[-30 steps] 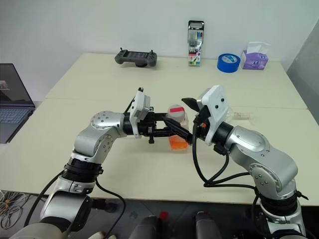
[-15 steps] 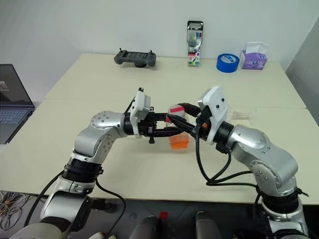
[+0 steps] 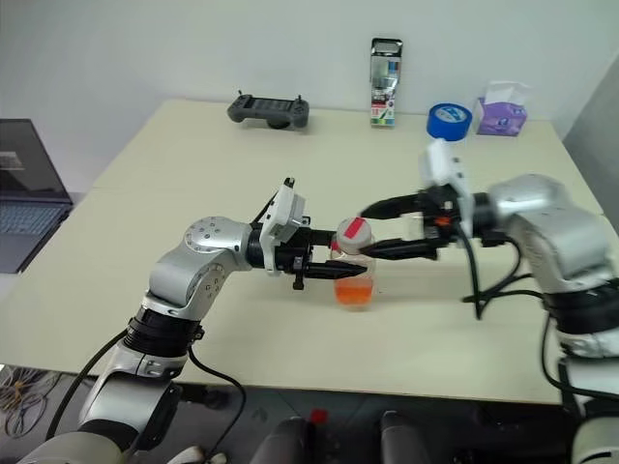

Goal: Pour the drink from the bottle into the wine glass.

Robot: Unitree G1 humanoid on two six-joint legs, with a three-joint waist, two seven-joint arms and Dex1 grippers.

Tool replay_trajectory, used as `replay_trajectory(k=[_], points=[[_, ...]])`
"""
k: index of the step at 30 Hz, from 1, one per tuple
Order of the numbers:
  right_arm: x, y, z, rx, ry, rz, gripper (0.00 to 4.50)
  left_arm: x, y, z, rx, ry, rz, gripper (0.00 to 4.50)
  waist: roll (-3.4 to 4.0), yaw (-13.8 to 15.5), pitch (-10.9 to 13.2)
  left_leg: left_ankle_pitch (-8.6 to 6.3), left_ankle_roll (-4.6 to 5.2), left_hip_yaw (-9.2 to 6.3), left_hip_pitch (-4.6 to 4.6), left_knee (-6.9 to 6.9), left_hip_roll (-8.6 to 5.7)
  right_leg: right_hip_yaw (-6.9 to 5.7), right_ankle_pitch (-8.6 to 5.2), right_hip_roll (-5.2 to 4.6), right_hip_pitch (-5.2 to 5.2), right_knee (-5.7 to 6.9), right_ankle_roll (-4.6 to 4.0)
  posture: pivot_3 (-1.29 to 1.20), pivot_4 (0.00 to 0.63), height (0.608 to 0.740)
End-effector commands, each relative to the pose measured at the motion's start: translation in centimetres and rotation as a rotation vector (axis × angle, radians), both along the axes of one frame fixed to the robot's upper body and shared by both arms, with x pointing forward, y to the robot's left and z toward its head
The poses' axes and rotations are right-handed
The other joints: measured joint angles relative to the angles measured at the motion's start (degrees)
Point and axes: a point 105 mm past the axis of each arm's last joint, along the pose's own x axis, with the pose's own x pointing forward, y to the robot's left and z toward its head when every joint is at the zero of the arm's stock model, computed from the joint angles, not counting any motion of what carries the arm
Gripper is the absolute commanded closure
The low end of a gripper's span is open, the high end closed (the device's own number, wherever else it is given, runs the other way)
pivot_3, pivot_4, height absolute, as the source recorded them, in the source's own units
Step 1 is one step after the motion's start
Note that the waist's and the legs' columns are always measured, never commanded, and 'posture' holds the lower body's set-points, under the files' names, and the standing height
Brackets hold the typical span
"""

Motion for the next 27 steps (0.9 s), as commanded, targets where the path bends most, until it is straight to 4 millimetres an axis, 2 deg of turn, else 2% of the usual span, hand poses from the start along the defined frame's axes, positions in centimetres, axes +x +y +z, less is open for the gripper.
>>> replay_trajectory(k=[1,2,4,6,9,12,15,20,23,27], points=[[-2.8,-0.8,2.0,0.055,0.001,-0.071,0.28,-0.4,0.2,1.5,-0.042,-0.052,-0.010,2.67,0.00,0.35,0.00,-0.01,0.00,0.07,0.02,-0.02,-0.04,0.02,0.00,-0.05,-0.01,-0.01,0.00,0.00,0.150,0.740],[-3.6,-0.7,1.9,0.070,0.015,-0.097,0.03,-0.3,0.3,1.4,-0.045,-0.050,-0.002,2.67,0.00,0.37,0.00,-0.01,0.01,0.10,0.03,-0.02,-0.08,0.03,0.00,-0.08,-0.01,-0.02,0.01,0.00,0.150,0.740],[-4.7,-0.3,1.7,0.087,0.028,-0.124,0.03,-0.1,0.3,1.4,-0.049,-0.049,0.009,2.67,-0.01,0.29,0.00,-0.02,0.02,0.14,0.05,-0.01,-0.06,0.08,-0.01,-0.10,0.00,-0.01,0.01,0.00,0.150,0.740],[-5.3,0.9,1.5,0.137,0.016,-0.152,0.03,0.0,0.2,1.4,-0.052,-0.049,0.013,2.67,-0.01,0.16,0.00,-0.02,0.02,0.18,0.12,0.00,-0.03,0.12,-0.02,-0.08,0.01,0.09,0.03,0.00,0.150,0.740],[-4.7,3.2,1.3,0.237,-0.030,-0.231,0.03,0.2,-0.1,1.5,-0.057,-0.049,0.016,2.67,-0.01,-0.23,0.00,-0.01,0.03,0.18,0.21,0.03,0.08,0.12,-0.16,0.15,0.05,0.15,0.28,0.00,0.150,0.740],[-3.3,4.5,1.3,0.285,-0.099,-0.332,0.03,0.3,-0.4,1.6,-0.062,-0.054,0.016,2.67,0.00,-0.70,0.00,0.04,0.07,0.22,0.24,0.04,0.08,0.11,-0.12,0.22,0.06,0.19,0.22,0.00,0.150,0.740],[-2.4,5.4,1.4,0.335,-0.120,-0.389,0.03,0.1,-0.5,1.8,-0.065,-0.056,0.014,2.67,0.00,-0.86,0.00,0.04,0.07,0.20,0.19,0.02,0.07,0.13,-0.12,0.20,0.03,0.16,0.22,0.00,0.150,0.740],[-2.3,5.8,1.1,0.356,-0.108,-0.402,0.03,0.1,-0.3,1.8,-0.060,-0.058,0.017,2.67,0.00,-0.83,0.00,0.04,0.07,0.16,0.16,0.01,0.02,0.12,0.00,0.11,0.03,0.14,0.01,0.00,0.150,0.740],[-2.7,5.4,1.0,0.367,-0.084,-0.384,0.65,0.1,-0.2,1.8,-0.054,-0.059,0.020,2.67,0.00,-0.83,0.00,0.04,0.08,0.15,0.16,0.00,0.02,0.11,0.00,0.12,0.03,0.13,0.01,0.00,0.150,0.740],[-3.2,4.9,1.1,0.369,-0.077,-0.381,1.99,0.1,-0.1,1.8,-0.054,-0.059,0.023,2.67,0.00,-0.89,0.00,0.04,0.08,0.16,0.18,0.01,0.04,0.12,-0.07,0.14,0.03,0.16,0.13,0.00,0.150,0.740]])
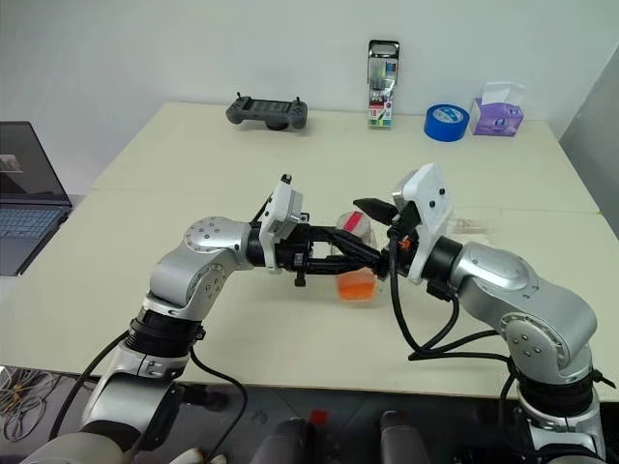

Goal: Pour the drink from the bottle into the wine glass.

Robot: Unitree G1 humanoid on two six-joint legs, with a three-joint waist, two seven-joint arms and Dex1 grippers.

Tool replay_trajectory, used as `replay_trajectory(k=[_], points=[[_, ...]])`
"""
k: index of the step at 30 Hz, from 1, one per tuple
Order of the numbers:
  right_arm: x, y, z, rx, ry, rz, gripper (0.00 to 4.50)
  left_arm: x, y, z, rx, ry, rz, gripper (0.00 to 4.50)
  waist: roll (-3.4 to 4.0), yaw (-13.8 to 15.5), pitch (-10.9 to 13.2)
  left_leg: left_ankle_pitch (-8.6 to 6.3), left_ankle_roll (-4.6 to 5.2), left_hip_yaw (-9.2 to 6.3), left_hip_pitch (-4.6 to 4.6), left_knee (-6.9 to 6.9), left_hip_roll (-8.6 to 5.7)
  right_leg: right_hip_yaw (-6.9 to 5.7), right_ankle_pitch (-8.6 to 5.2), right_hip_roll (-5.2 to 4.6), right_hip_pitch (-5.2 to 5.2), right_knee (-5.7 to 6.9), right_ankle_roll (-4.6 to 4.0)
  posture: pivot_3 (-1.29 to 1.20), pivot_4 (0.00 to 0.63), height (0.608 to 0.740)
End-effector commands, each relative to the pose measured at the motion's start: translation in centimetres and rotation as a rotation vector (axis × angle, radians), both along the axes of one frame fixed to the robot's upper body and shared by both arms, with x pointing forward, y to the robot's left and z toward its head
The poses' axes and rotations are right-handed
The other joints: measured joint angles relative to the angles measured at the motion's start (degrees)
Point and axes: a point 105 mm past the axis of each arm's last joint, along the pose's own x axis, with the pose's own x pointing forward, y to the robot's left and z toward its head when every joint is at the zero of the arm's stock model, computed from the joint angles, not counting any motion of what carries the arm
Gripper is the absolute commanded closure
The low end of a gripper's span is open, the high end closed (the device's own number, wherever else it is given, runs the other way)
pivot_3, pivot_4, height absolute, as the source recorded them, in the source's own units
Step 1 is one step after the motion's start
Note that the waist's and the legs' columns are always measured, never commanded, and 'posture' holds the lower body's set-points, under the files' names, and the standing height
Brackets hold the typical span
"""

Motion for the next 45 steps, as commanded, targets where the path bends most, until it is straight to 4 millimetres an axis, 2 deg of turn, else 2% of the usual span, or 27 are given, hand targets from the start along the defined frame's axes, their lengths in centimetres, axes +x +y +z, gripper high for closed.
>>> replay_trajectory(k=[1,2,9,14,18,20,24,28,31,32,35,39,45], points=[[-1.0,-0.7,1.4,0.014,-0.062,0.002,2.37,-0.5,0.0,1.6,-0.025,-0.057,-0.019,2.67,0.00,-0.02,0.00,0.00,0.00,0.00,0.00,0.00,0.00,0.00,-0.01,0.01,0.00,0.00,0.02,0.00,0.150,0.740],[-1.1,-0.9,1.4,0.009,-0.061,0.000,2.63,-0.5,0.0,1.6,-0.026,-0.057,-0.019,2.67,0.00,-0.02,0.00,0.00,0.00,0.00,0.00,0.00,0.00,0.00,-0.02,0.01,0.00,0.00,0.02,0.00,0.150,0.740],[-0.4,-2.3,1.3,-0.026,-0.066,-0.055,2.64,-0.5,-0.1,1.6,-0.030,-0.057,-0.014,2.67,0.00,-0.03,0.00,0.00,0.00,0.03,0.01,0.01,0.00,0.02,-0.04,0.01,0.00,0.00,0.06,0.00,0.150,0.740],[-0.3,-2.6,1.2,-0.043,-0.075,-0.043,2.64,-0.5,-0.1,1.7,-0.032,-0.058,-0.018,2.67,0.00,-0.03,0.00,0.00,0.00,0.04,0.00,0.01,0.01,0.01,-0.04,0.02,0.00,0.00,0.07,0.00,0.150,0.740],[-0.3,-2.7,1.1,-0.091,-0.090,0.104,2.64,-0.7,-0.2,1.8,-0.031,-0.049,-0.054,2.67,0.00,-0.03,0.00,0.00,0.00,0.10,0.00,0.02,-0.01,0.01,-0.06,0.02,0.01,0.00,0.09,0.00,0.150,0.740],[0.6,-2.5,1.4,-0.129,-0.105,0.195,2.64,-1.0,-0.3,1.9,-0.033,-0.042,-0.084,2.67,0.00,-0.09,0.00,0.00,0.00,0.20,0.02,0.03,-0.02,0.03,-0.06,0.03,0.02,-0.03,0.10,0.00,0.150,0.740],[1.9,-2.3,1.6,-0.148,-0.087,0.269,2.64,-1.2,-0.6,2.2,-0.039,-0.047,-0.090,2.67,0.00,-0.31,0.00,0.00,0.02,0.29,0.07,0.02,0.01,0.05,-0.06,0.11,0.02,-0.02,0.10,0.00,0.150,0.740],[1.7,-3.9,2.1,-0.140,-0.025,0.264,1.24,-1.1,0.0,2.1,-0.036,-0.046,-0.058,2.67,0.00,-0.08,0.00,0.00,0.01,0.14,-0.01,-0.03,0.06,-0.07,0.06,0.10,0.02,-0.01,-0.10,0.00,0.150,0.740],[0.5,-4.8,2.0,-0.163,0.001,0.249,0.15,-1.0,0.3,1.8,-0.034,-0.040,-0.034,2.67,0.00,0.11,0.01,-0.01,0.01,0.09,-0.03,-0.04,0.03,-0.07,0.09,0.01,0.02,-0.05,-0.15,0.00,0.150,0.740],[0.0,-5.0,2.0,-0.168,0.009,0.242,0.02,-1.0,0.4,1.7,-0.035,-0.038,-0.026,2.67,0.00,0.21,0.01,-0.01,0.01,0.06,-0.06,-0.03,0.00,-0.07,0.09,-0.02,0.02,-0.07,-0.15,0.00,0.150,0.740],[-1.3,-5.1,1.8,-0.168,0.032,0.232,0.02,-1.0,0.6,1.6,-0.038,-0.036,-0.013,2.67,-0.01,0.15,0.01,-0.02,0.02,0.02,-0.06,-0.02,-0.05,-0.02,0.08,-0.11,0.02,-0.07,-0.13,0.00,0.150,0.740],[-2.1,-4.2,2.0,-0.125,0.022,0.200,0.02,-0.6,0.5,1.7,-0.044,-0.041,-0.003,2.67,-0.01,-0.05,0.01,-0.01,0.02,0.06,0.01,0.02,-0.03,0.03,-0.03,-0.06,0.02,-0.03,0.06,0.00,0.150,0.740],[-2.2,-2.4,1.6,-0.070,-0.005,0.153,0.02,-0.3,0.2,1.9,-0.047,-0.048,-0.001,2.67,-0.01,-0.08,0.01,-0.01,0.02,0.12,0.02,0.02,0.02,0.02,-0.07,0.03,0.03,-0.01,0.12,0.00,0.150,0.740]])
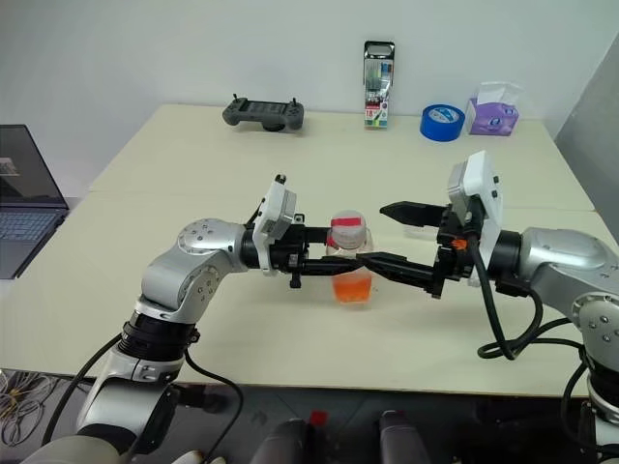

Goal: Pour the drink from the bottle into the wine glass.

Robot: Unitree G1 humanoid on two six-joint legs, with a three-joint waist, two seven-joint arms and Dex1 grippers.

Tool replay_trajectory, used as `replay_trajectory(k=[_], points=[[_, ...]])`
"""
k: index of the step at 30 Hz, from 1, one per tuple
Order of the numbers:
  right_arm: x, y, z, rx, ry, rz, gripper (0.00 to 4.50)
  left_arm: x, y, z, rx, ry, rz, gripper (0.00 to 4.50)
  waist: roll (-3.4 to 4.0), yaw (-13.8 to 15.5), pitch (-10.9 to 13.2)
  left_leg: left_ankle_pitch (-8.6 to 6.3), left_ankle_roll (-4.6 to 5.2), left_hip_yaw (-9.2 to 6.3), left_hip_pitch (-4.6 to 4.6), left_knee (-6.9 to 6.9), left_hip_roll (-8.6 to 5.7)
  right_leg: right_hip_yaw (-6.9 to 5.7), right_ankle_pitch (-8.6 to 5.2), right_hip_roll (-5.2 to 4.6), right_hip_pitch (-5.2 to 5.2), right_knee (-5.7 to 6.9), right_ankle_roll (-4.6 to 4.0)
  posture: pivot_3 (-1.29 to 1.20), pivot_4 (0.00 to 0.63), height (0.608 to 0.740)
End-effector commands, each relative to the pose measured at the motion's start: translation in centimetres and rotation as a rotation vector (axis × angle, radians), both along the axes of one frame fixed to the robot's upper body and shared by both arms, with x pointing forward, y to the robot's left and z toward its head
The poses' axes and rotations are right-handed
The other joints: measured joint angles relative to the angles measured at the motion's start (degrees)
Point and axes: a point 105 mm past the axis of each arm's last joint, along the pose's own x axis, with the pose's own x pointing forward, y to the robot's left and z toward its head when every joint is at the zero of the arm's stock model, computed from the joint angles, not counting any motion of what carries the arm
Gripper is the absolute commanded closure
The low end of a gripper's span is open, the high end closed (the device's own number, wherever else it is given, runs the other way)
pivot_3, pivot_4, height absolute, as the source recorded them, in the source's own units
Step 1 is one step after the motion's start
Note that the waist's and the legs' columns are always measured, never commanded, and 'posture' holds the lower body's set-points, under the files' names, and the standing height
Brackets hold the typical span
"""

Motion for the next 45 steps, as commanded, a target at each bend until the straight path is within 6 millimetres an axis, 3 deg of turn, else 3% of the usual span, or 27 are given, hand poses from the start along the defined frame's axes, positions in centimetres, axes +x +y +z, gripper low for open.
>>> replay_trajectory(k=[1,11,14,19,21,25,32,36,40,41,43,45], points=[[0.1,1.1,0.4,0.046,-0.057,-0.048,0.02,0.0,-0.2,1.7,-0.036,-0.064,-0.004,2.67,0.00,-0.01,0.00,0.00,0.00,-0.01,0.00,0.00,0.00,0.00,0.00,0.00,0.00,0.00,0.00,0.00,0.150,0.740],[1.3,2.4,1.0,0.137,-0.085,-0.117,0.02,-0.1,-0.3,1.7,-0.027,-0.068,-0.015,2.67,0.00,0.01,0.00,0.00,0.00,-0.08,-0.01,-0.01,-0.01,0.01,0.03,-0.02,-0.01,-0.02,-0.04,0.00,0.150,0.740],[1.1,2.4,0.6,0.132,-0.076,-0.114,0.60,-0.1,-0.3,1.7,-0.027,-0.070,-0.014,2.67,0.00,0.01,0.00,0.00,0.00,-0.08,-0.01,-0.01,-0.01,0.01,0.03,-0.02,0.00,-0.01,-0.05,0.00,0.150,0.740],[0.7,2.7,0.5,0.137,-0.069,-0.090,2.38,-0.1,-0.2,1.8,-0.026,-0.072,-0.012,2.67,0.00,0.01,0.00,0.00,0.00,-0.08,-0.01,-0.01,-0.01,0.01,0.03,-0.02,0.00,-0.01,-0.05,0.00,0.150,0.740],[0.6,2.7,0.4,0.134,-0.070,-0.084,2.74,0.0,-0.2,1.8,-0.027,-0.074,-0.010,2.67,0.00,0.01,0.00,0.00,0.00,-0.08,-0.01,-0.01,-0.01,0.00,0.03,-0.01,0.00,-0.01,-0.05,0.00,0.150,0.740],[0.9,2.4,0.9,0.131,-0.100,-0.096,2.74,0.0,-0.2,1.8,-0.028,-0.075,-0.008,2.67,0.00,0.01,0.00,0.00,0.00,-0.08,-0.01,-0.01,-0.01,0.00,0.03,-0.01,-0.01,-0.01,-0.05,0.00,0.150,0.740],[1.3,1.4,4.0,0.057,-0.278,-0.093,2.74,-0.1,-0.2,1.6,-0.025,-0.072,-0.012,2.67,0.01,-0.01,0.00,0.00,0.00,-0.03,0.00,-0.01,-0.01,-0.03,0.02,-0.01,-0.01,-0.02,-0.04,0.00,0.150,0.740],[3.0,-0.5,5.9,0.287,-0.102,-0.182,2.74,-0.1,-0.3,1.6,-0.029,-0.072,-0.012,2.67,0.01,-0.01,0.00,0.00,0.00,-0.03,0.01,-0.01,0.02,0.00,0.11,-0.01,-0.01,0.01,-0.18,0.00,0.150,0.740],[4.1,-3.3,4.5,0.320,-0.042,-0.350,2.74,-0.2,-0.1,1.5,-0.028,-0.074,-0.008,2.67,0.01,0.18,0.00,0.00,0.00,-0.02,-0.06,-0.03,-0.01,0.02,0.16,-0.03,-0.01,-0.01,-0.27,0.00,0.150,0.740],[4.6,-4.8,3.2,0.293,-0.040,-0.451,2.74,-0.1,-0.1,1.5,-0.029,-0.076,-0.004,2.67,0.01,0.32,0.00,0.00,0.00,-0.03,-0.07,-0.03,-0.02,0.02,0.16,-0.05,0.00,-0.01,-0.27,0.00,0.150,0.740],[6.2,-10.1,-1.7,0.146,-0.034,-0.832,2.74,0.1,0.0,1.6,-0.032,-0.078,0.008,2.67,-0.02,0.67,-0.02,0.00,0.00,-0.02,-0.12,-0.02,-0.06,0.01,0.15,-0.08,0.02,-0.05,-0.26,0.00,0.150,0.740],[6.1,-13.5,-5.1,0.037,-0.021,-1.063,2.74,0.1,0.1,1.6,-0.032,-0.078,0.014,2.67,-0.08,1.09,-0.05,-0.01,0.00,-0.04,-0.13,-0.06,-0.08,-0.03,0.09,-0.11,0.05,-0.11,-0.17,0.00,0.150,0.740]])
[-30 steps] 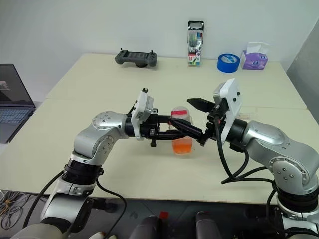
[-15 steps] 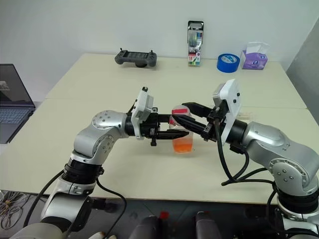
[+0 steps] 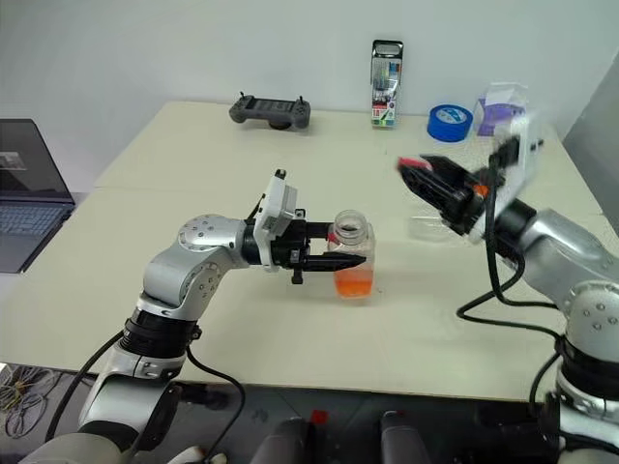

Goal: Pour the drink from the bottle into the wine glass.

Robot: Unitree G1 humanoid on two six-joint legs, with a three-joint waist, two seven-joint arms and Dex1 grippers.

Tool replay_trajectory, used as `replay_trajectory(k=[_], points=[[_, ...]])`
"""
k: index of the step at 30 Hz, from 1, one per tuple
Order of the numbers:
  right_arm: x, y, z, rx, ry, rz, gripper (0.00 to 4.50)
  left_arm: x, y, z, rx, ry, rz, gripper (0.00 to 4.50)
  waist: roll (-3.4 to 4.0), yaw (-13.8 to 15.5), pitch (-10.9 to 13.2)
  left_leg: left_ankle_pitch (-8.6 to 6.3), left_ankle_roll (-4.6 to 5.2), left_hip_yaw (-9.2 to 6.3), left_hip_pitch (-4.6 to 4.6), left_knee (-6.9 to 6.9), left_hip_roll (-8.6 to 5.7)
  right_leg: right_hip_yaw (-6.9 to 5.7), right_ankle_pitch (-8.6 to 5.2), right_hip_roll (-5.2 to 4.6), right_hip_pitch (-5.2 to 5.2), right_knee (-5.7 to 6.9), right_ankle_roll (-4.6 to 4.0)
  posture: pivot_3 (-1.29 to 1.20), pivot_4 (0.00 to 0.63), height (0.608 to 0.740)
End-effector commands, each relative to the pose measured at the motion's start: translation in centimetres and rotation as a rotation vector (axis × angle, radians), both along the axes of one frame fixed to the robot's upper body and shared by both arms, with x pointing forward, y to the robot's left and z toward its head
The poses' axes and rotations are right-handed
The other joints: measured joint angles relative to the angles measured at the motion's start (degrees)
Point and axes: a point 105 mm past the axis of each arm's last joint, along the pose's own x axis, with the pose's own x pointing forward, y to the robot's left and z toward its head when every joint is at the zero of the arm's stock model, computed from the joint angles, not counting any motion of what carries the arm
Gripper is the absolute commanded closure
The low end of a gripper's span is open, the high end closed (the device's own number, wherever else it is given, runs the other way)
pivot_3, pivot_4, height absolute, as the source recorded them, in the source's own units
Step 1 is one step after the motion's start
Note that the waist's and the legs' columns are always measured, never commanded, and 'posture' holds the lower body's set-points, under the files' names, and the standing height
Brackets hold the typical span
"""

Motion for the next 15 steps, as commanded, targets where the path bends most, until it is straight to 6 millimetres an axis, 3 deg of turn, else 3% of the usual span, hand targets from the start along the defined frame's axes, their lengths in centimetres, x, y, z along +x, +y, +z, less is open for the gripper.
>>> replay_trajectory(k=[1,3,6,10,15], points=[[0.0,-5.6,-3.1,-0.133,0.024,-0.363,2.74,-0.1,0.2,1.2,-0.025,-0.049,0.003,2.67,0.05,0.11,0.01,0.00,0.00,0.07,-0.01,0.01,-0.01,0.05,-0.03,0.00,-0.05,0.02,0.06,0.00,0.150,0.740],[-1.2,-7.0,-6.9,-0.156,0.093,-0.479,2.74,-0.1,0.1,1.2,-0.026,-0.046,0.005,2.67,0.09,-0.08,0.01,0.00,-0.01,0.24,0.02,-0.03,-0.05,0.21,-0.04,-0.04,-0.21,0.14,0.07,0.00,0.150,0.740],[-2.3,-6.8,-10.1,-0.154,0.141,-0.544,2.74,-0.1,0.0,1.2,-0.029,-0.042,0.002,2.67,0.10,-1.00,0.01,0.00,-0.01,0.27,0.10,-0.03,0.07,0.24,-0.15,0.10,-0.18,0.14,0.25,0.00,0.150,0.740],[-2.4,-5.9,-11.4,-0.083,0.147,-0.571,2.74,-0.2,-0.2,1.2,-0.030,-0.044,-0.002,2.67,0.15,-1.66,-0.02,0.01,0.00,0.29,0.24,-0.01,0.11,0.34,-0.08,0.28,-0.17,0.21,0.13,0.00,0.150,0.740],[-2.1,-4.8,-11.7,-0.030,0.143,-0.564,2.74,-0.2,-0.2,1.3,-0.031,-0.044,-0.003,2.67,0.15,-1.33,-0.02,0.01,0.00,0.35,0.16,-0.02,0.12,0.22,-0.09,0.32,-0.15,0.15,0.14,0.00,0.150,0.740]])
